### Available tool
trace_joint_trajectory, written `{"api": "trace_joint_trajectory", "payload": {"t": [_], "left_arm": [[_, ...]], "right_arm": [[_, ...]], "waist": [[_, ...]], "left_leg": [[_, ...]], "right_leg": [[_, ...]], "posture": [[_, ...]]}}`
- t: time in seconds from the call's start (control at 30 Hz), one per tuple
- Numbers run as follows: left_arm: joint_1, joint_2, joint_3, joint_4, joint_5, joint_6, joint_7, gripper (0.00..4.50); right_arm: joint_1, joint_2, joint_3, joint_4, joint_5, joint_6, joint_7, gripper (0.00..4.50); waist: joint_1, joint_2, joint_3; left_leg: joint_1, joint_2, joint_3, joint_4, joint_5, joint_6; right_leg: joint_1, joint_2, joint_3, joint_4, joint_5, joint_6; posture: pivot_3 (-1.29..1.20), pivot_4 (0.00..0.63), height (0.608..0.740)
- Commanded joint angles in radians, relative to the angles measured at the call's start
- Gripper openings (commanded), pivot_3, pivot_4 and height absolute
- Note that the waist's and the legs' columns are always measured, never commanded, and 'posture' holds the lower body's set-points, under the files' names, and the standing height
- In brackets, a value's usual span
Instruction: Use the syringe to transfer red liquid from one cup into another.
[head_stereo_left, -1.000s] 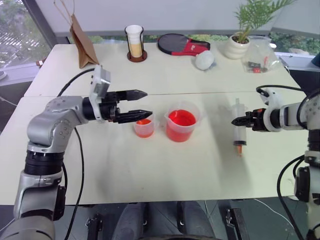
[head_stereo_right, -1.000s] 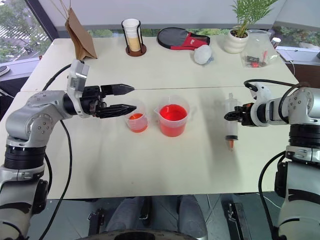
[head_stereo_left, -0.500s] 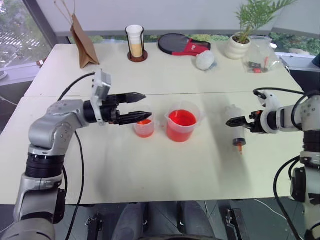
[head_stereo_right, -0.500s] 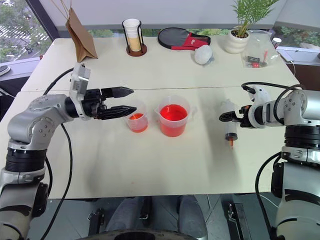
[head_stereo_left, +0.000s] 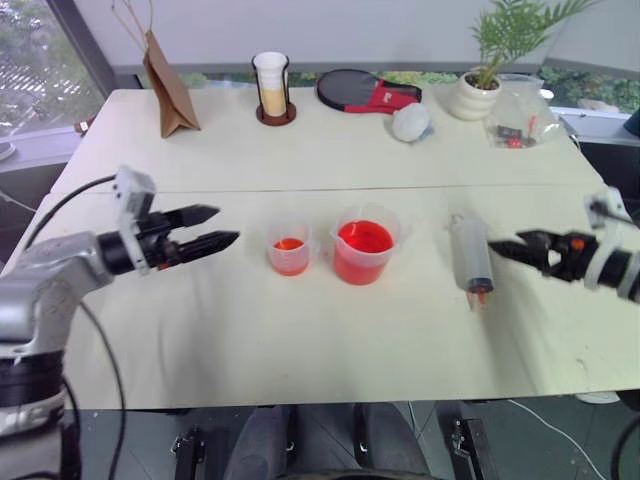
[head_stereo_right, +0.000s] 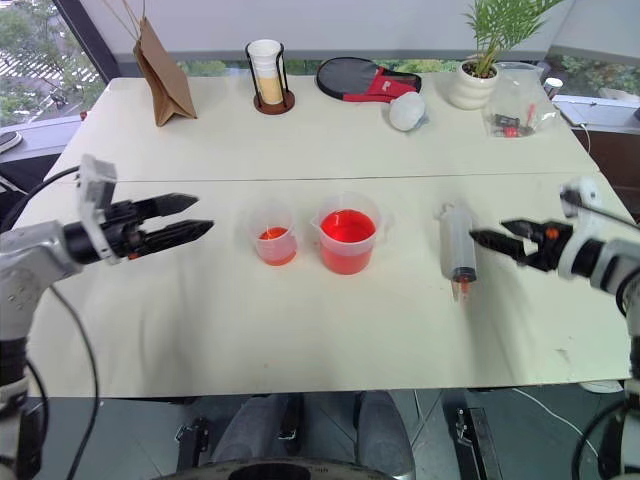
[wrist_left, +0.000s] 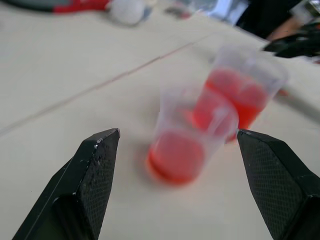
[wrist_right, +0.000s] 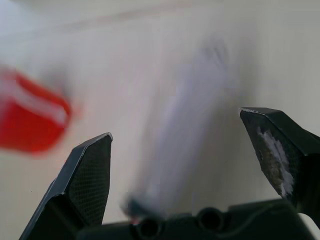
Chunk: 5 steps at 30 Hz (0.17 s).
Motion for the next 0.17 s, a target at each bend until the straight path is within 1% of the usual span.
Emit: {"api": "trace_joint_trajectory", "payload": {"t": [0.03, 0.17], "left_arm": [[0.093, 0.016, 0.054, -0.075, -0.035, 0.035, 0.019, 3.87], [0.156, 0.028, 0.055, -0.068, -0.033, 0.040, 0.015, 3.87]], "right_arm": [[0.012, -0.024, -0.052, 0.039, -0.027, -0.117, 0.038, 4.46], [-0.015, -0.009, -0.015, 0.140, -0.084, -0.216, 0.044, 4.46]], "waist": [[-0.001, 0.000, 0.000], [0.001, 0.000, 0.000]], "left_leg": [[0.001, 0.000, 0.000, 0.000, 0.000, 0.000], [0.013, 0.002, -0.001, -0.001, 0.000, -0.001]], "right_leg": [[0.001, 0.000, 0.000, 0.000, 0.000, 0.000], [0.013, -0.001, 0.000, -0.005, -0.002, -0.004]], "posture": [[0.00, 0.150, 0.740], [0.00, 0.150, 0.740]]}}
